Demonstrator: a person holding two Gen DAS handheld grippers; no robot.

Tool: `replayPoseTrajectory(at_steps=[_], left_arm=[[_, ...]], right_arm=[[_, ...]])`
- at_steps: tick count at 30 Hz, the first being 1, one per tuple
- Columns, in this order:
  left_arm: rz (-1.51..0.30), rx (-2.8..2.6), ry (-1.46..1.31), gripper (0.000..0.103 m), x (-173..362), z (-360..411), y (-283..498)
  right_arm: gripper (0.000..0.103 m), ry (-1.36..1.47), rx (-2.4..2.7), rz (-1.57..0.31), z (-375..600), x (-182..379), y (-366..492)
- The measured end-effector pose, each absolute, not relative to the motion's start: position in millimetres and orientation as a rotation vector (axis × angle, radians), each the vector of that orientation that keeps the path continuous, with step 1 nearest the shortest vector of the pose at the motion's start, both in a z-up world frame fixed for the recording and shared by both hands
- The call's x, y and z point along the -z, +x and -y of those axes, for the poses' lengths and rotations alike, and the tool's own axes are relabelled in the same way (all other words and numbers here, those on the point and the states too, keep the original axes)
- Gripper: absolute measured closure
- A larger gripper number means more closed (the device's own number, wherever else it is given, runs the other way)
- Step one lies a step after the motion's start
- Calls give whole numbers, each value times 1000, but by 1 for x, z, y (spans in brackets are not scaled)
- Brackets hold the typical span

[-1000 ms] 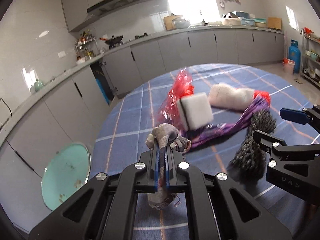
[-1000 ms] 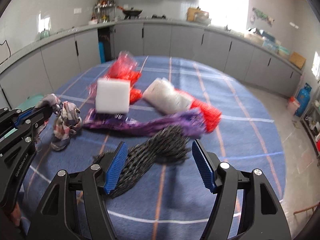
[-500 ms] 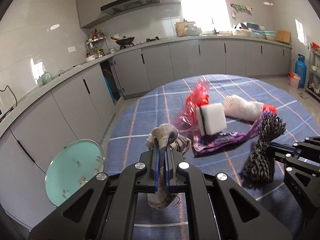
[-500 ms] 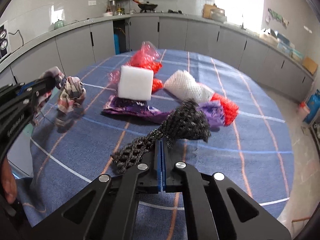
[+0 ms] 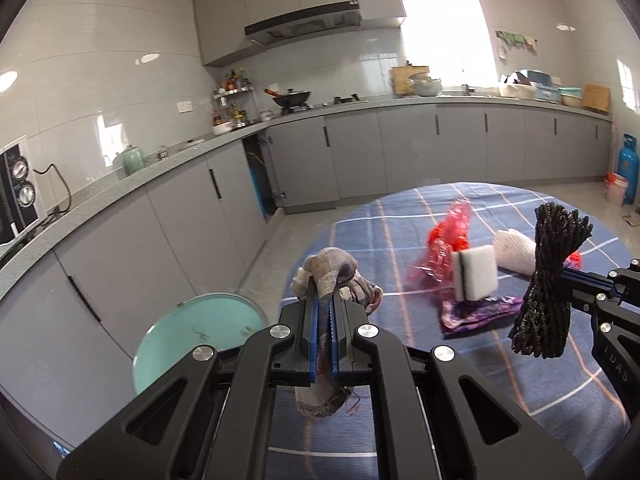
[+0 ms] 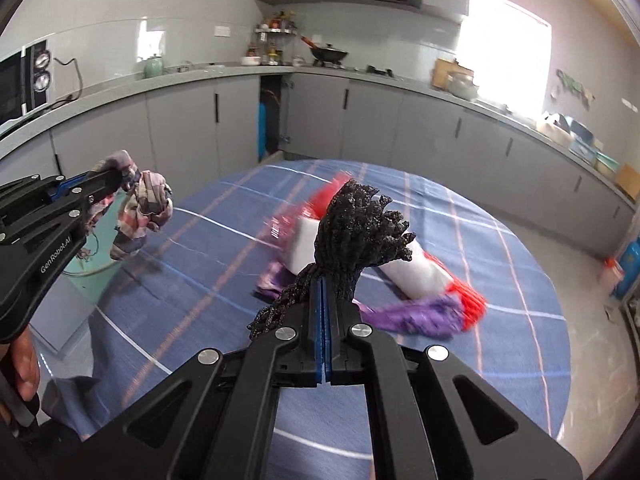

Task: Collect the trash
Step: 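Grasp the checked rag with the left tool while the right tool grasps the black scrubber, then carry the rag and scrubber over the teal wastebasket and open both tools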

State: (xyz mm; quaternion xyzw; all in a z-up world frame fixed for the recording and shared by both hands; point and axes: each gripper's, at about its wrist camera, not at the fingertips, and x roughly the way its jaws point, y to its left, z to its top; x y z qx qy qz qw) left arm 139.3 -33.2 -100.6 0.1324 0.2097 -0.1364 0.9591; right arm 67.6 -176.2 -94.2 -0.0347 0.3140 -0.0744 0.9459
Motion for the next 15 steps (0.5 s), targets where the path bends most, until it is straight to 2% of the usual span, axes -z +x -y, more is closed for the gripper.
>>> replayPoseTrajectory(at_steps=[15], left_arm=[[-414, 71, 244, 98, 91, -23, 171]], right_arm=[[101, -151, -15, -591, 119, 77, 117]])
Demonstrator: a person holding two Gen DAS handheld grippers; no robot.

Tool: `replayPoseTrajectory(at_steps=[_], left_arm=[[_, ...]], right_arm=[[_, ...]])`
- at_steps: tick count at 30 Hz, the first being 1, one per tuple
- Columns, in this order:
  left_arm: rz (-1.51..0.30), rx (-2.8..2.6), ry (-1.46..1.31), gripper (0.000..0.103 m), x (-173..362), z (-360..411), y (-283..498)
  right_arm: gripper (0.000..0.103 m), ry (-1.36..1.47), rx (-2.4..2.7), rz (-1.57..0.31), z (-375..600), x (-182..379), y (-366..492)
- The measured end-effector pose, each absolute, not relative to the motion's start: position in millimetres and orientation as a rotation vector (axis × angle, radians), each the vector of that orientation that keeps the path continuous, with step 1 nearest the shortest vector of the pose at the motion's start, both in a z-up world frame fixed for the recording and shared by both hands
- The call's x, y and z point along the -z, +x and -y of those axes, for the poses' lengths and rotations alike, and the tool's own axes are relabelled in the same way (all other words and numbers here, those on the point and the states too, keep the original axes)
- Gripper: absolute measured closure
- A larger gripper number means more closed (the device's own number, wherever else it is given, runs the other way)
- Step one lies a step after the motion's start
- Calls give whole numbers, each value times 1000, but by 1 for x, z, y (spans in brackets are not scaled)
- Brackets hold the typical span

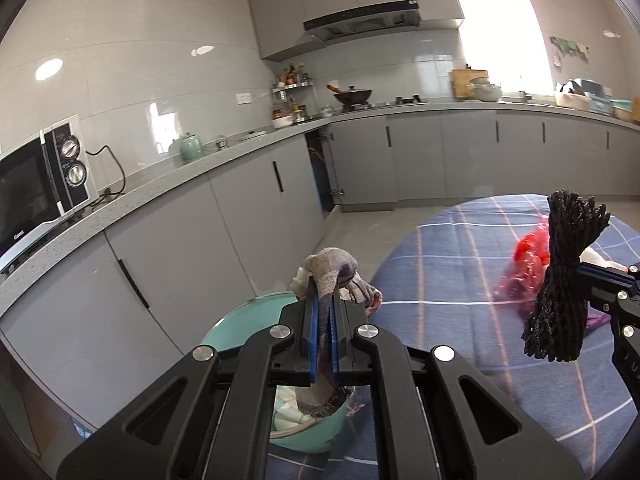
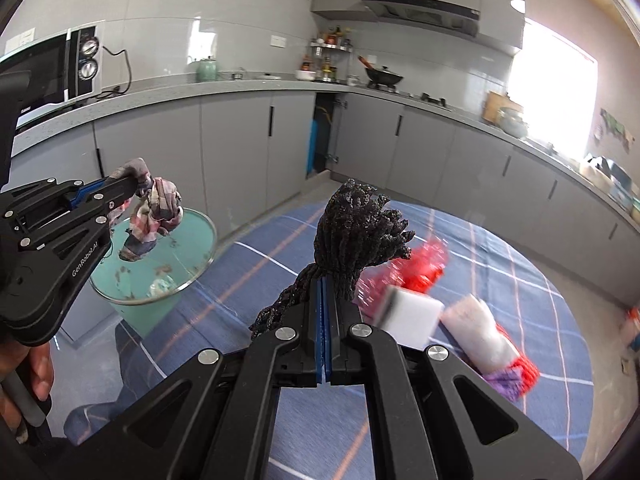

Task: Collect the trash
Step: 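Carry the rag and scrubber over the teal wastebasket and open both tools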

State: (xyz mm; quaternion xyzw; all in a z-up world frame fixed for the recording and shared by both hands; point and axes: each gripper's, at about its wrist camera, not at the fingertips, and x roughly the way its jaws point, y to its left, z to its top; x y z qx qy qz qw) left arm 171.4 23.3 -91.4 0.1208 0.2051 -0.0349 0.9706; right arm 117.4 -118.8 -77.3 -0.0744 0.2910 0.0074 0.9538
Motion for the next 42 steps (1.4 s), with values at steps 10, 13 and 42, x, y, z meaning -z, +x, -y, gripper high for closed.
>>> replayPoseTrajectory(at_steps=[10, 13, 42], left_arm=[[-391, -68, 239, 98, 85, -63, 188], [-387, -108, 245, 98, 83, -73, 192], [-463, -254, 251, 98, 107, -117, 227]], right_arm=[[101, -184, -113, -588, 81, 76, 147], [101, -195, -140, -585, 70, 76, 153], [101, -226, -311, -586, 5, 84, 198]])
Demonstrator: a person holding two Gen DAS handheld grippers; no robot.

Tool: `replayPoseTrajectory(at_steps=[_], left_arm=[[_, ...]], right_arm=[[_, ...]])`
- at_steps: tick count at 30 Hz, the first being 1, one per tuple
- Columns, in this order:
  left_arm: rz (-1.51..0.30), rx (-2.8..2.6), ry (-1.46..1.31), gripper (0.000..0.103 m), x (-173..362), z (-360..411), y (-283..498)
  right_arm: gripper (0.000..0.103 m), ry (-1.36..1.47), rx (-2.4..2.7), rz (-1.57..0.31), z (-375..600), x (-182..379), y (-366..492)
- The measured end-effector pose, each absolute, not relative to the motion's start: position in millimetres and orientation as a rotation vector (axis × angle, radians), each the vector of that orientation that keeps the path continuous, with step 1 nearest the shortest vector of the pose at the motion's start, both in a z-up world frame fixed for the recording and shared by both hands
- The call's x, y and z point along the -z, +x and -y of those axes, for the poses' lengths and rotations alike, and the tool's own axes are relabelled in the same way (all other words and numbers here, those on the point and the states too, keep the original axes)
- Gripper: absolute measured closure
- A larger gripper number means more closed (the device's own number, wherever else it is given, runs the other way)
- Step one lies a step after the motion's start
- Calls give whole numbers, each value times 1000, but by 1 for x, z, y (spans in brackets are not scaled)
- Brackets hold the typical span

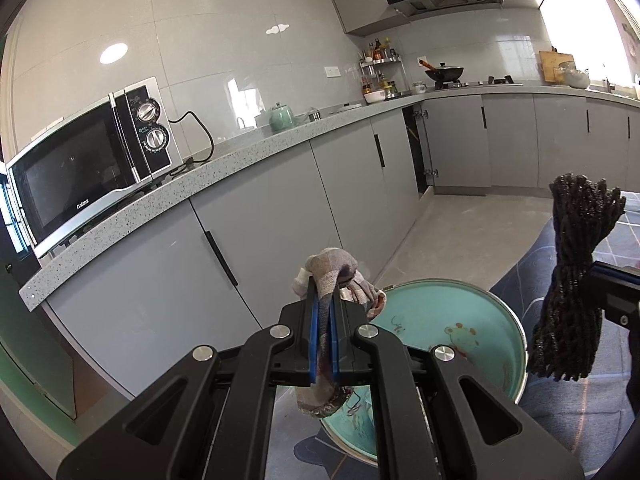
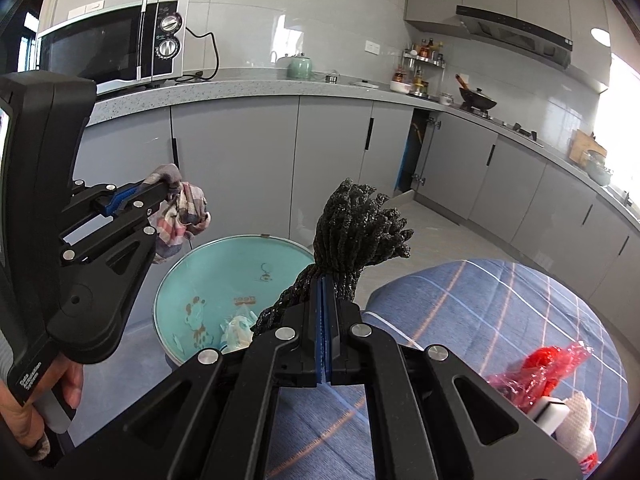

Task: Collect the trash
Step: 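Carry the rag and scrubber over the teal wastebasket and open both tools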

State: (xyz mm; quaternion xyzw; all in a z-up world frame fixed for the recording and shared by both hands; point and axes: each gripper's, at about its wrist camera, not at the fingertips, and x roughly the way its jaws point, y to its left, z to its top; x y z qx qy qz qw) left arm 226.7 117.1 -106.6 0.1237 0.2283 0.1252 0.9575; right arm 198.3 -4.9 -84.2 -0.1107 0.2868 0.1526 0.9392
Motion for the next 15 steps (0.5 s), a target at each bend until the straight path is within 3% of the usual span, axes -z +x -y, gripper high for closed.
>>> replayPoseTrajectory(at_steps=[15], left_arm=[[-469, -350, 324, 98, 115, -117, 233]], right_arm=[[101, -215, -330, -603, -3, 94, 213]])
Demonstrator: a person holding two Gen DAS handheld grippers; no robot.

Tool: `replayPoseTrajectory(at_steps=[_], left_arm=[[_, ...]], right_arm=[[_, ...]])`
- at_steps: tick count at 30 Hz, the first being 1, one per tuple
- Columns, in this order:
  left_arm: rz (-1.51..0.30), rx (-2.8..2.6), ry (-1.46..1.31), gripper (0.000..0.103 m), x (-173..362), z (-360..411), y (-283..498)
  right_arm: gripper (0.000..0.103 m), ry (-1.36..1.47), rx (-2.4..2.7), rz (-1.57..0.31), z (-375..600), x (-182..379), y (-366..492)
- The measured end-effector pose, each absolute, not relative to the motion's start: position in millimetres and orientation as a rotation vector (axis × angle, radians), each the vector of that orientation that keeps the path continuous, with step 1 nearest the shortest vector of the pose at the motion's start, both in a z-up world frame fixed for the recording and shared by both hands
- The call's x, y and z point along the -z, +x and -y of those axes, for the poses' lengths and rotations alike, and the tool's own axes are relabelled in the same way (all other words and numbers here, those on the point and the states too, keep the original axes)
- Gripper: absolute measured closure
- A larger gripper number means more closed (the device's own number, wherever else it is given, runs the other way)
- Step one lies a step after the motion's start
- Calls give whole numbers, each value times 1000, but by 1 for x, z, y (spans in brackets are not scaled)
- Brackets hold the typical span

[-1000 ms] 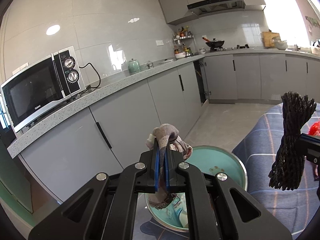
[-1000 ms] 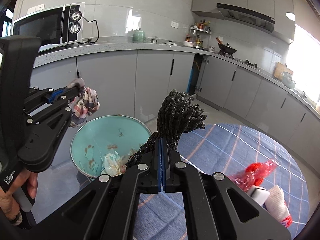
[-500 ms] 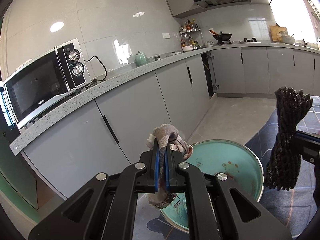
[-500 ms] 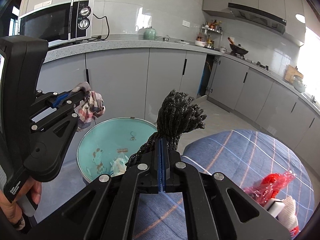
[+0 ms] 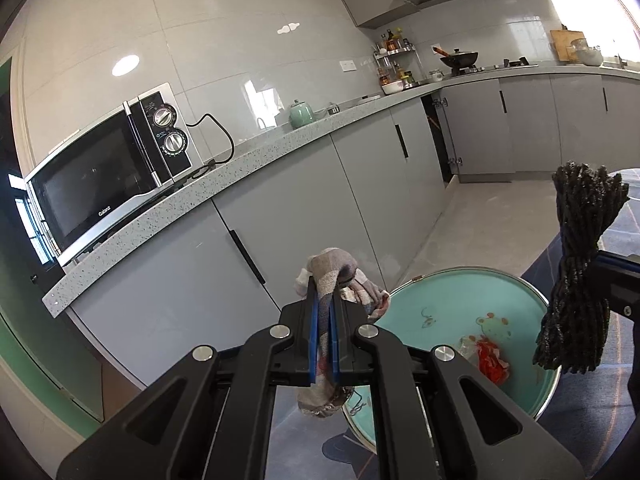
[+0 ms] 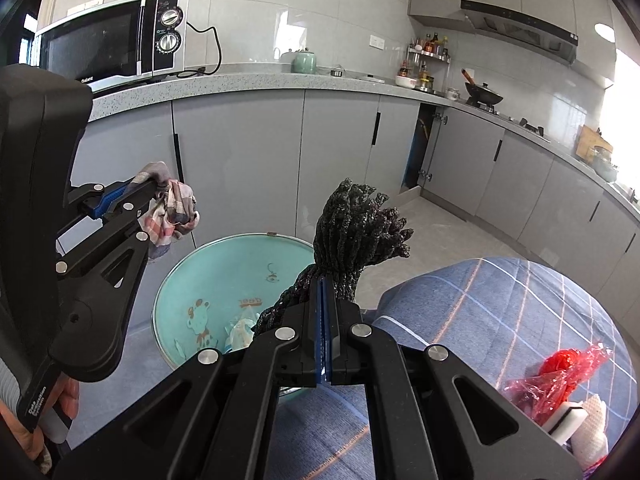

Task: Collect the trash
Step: 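Carry the rag and scrubber over the teal wastebasket and open both tools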

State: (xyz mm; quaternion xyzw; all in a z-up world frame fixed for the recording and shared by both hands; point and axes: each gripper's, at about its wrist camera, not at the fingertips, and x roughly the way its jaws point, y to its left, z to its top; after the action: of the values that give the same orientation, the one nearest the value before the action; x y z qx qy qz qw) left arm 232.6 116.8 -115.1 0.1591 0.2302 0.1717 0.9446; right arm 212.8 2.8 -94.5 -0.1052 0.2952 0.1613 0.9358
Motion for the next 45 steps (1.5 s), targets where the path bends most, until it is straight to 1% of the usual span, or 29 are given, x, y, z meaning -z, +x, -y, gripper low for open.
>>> replayPoseTrajectory(at_steps=[13, 31, 32, 34, 35, 37, 38, 39, 43, 45], left_arm=[[-504, -367, 326, 98, 128, -125, 243], [-550, -341, 322, 97, 143, -128, 254], [-553, -340, 320, 94, 144, -128, 254], [-554, -346, 318, 93, 144, -129, 255], [-558, -345, 318, 85, 145, -129, 255], [-559, -343, 322, 71, 146, -128, 256], [-559, -342, 325, 62, 146, -128, 256], [-557, -341, 325, 59, 146, -127, 255], [-554, -327, 326, 57, 146, -124, 254], [-555, -325, 320, 52, 146, -123, 254]], right_arm=[[101, -264, -311, -604, -13, 105, 225], [101, -263, -360, -642, -22, 121, 238], [101, -266, -366, -648, -24, 123, 239], [100, -269, -380, -652, -25, 126, 240], [98, -267, -382, -651, -25, 127, 241], [88, -260, -384, -665, -26, 130, 243], [70, -250, -385, -665, -25, 131, 244], [66, -244, -384, -664, -24, 131, 245], [66, -233, -365, -671, -19, 132, 246], [66, -228, -349, -671, -14, 131, 245]])
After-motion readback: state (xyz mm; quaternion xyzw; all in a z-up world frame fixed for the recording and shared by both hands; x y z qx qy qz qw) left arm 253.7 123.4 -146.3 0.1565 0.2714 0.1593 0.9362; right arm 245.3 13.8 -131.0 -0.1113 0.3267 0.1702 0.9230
